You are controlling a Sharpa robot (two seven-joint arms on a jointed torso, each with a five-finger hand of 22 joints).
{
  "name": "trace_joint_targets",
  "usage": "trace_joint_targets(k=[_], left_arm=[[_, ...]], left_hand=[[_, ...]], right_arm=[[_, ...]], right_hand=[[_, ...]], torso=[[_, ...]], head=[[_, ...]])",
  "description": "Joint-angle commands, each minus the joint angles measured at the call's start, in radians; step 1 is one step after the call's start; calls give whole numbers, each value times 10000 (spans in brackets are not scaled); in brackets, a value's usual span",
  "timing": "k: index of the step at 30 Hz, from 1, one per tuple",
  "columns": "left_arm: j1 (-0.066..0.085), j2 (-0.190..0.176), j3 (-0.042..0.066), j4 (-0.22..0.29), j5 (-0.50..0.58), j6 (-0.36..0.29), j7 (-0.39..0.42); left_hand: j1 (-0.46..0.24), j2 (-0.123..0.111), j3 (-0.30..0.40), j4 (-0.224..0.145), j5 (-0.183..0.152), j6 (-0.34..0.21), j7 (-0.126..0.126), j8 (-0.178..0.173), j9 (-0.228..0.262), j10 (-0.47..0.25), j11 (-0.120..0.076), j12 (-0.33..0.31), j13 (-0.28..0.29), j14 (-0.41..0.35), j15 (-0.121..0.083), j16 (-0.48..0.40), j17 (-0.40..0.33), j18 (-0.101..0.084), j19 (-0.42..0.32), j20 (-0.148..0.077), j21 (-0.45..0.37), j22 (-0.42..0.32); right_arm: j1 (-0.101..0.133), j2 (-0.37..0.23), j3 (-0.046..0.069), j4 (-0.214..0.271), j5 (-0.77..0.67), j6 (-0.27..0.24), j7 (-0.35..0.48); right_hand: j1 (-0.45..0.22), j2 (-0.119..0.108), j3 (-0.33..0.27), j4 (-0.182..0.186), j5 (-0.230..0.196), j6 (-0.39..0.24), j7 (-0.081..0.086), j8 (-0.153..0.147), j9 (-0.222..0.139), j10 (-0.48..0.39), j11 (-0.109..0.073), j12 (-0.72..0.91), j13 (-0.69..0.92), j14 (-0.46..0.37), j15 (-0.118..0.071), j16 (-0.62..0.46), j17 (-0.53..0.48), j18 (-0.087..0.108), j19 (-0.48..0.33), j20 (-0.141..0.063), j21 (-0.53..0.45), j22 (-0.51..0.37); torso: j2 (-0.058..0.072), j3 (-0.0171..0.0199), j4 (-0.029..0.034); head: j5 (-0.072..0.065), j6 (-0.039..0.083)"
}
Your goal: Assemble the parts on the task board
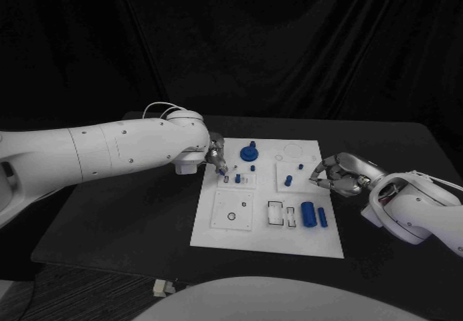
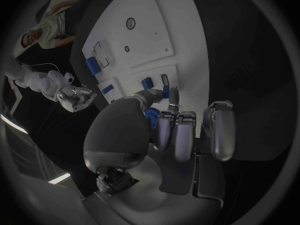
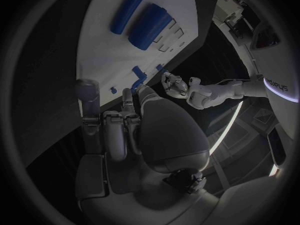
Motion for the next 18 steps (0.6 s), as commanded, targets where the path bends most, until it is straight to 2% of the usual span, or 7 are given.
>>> trace_joint_targets(k=[1, 9, 18], left_arm=[[89, 144, 8, -162, 5, 1038, -103], [138, 487, 8, -546, 24, 1997, -291], [139, 790, 7, -924, 571, 2236, -545]], left_hand=[[42, 14, 915, -982, -16, 211, -326, -38, -9, 503, -56, 7, 1911, 1058, -56, 66, 2635, 46, 28, 10, -31, 1958], [60, 32, 904, -971, -80, 200, -325, -56, -20, 479, -46, -32, 1883, 1058, -48, 66, 2635, 54, 6, 14, -71, 1947], [71, 51, 893, -958, -136, 194, -319, -73, -31, 471, -42, -44, 1875, 1058, -42, 66, 2635, 49, 14, 19, -57, 1953]], right_arm=[[-22, 0, 6, 6, -18, 76, -187], [-22, 4, 6, 14, -18, 94, -193], [-25, 10, 6, 31, -18, 82, -185]], right_hand=[[127, 5, 59, -14, 46, -38, -53, 65, -8, 1026, -54, -17, 2606, 1019, -65, -49, 2523, 170, -52, -8, -46, 691], [143, 5, 69, -27, 53, -38, -55, 68, -8, 1026, -55, -17, 2606, 1018, -66, -51, 2520, 172, -54, -9, -62, 688], [154, 5, 76, -36, 59, -38, -56, 70, -8, 1026, -57, -17, 2606, 1016, -67, -55, 2515, 172, -53, -9, -61, 687]], torso=[[-11, -5, 0], [-1, 0, -10], [13, 0, -12]], head=[[0, -2], [21, -2], [-11, -2]])
